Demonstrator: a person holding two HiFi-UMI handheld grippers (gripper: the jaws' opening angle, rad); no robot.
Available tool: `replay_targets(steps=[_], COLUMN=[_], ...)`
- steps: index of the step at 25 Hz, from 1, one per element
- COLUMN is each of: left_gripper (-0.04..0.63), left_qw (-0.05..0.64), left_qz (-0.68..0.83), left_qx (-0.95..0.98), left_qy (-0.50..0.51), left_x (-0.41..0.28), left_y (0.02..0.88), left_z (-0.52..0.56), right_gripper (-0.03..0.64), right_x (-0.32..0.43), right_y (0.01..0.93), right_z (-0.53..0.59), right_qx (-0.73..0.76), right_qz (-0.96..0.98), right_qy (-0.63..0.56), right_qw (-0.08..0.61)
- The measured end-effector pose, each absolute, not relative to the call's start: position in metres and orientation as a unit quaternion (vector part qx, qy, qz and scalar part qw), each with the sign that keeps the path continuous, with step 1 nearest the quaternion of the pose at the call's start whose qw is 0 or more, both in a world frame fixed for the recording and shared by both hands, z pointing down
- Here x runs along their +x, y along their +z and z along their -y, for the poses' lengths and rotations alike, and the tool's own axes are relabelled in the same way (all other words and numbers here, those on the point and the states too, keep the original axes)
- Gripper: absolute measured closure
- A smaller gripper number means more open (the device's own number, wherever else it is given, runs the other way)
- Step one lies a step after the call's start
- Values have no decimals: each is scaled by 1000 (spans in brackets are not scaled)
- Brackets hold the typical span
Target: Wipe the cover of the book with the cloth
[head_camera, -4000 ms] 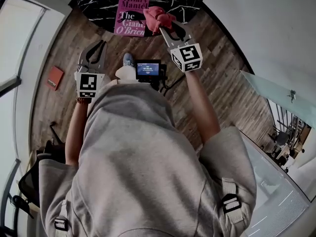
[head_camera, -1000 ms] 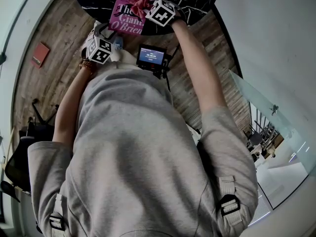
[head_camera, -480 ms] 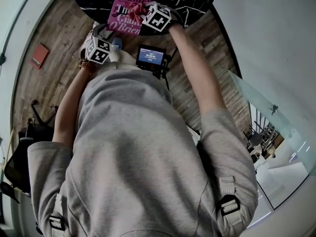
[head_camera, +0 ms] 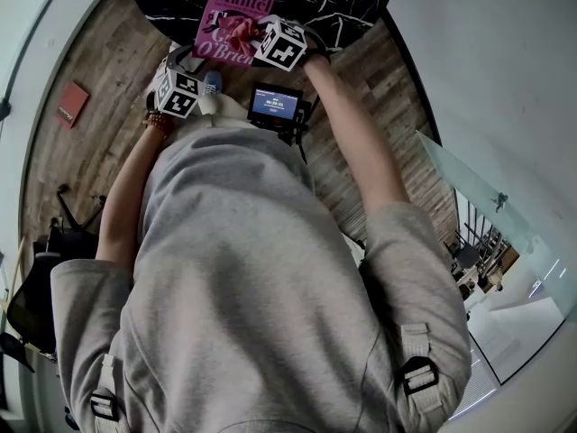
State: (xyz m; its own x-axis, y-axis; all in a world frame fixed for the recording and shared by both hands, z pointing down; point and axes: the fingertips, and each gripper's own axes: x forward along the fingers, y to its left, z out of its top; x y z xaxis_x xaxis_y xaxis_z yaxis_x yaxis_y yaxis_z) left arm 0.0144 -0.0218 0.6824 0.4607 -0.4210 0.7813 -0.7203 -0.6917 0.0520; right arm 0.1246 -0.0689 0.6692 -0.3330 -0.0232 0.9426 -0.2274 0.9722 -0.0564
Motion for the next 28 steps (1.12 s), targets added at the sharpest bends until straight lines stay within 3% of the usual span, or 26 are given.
replay_targets(steps=[22, 28], left_gripper=[388, 383], left_qw=[205, 219], left_qz=[350, 349], left_qx=[831, 834], left_qy=[380, 365], left_x=[13, 12], left_y=[683, 683], left_z=[20, 21], right_gripper=[500, 495], right_x=[112, 111], right_y=[667, 652], right_z=[20, 14], right_qx=[-11, -71], right_qz=[830, 847], right_qy=[94, 215], right_qw=[550, 481])
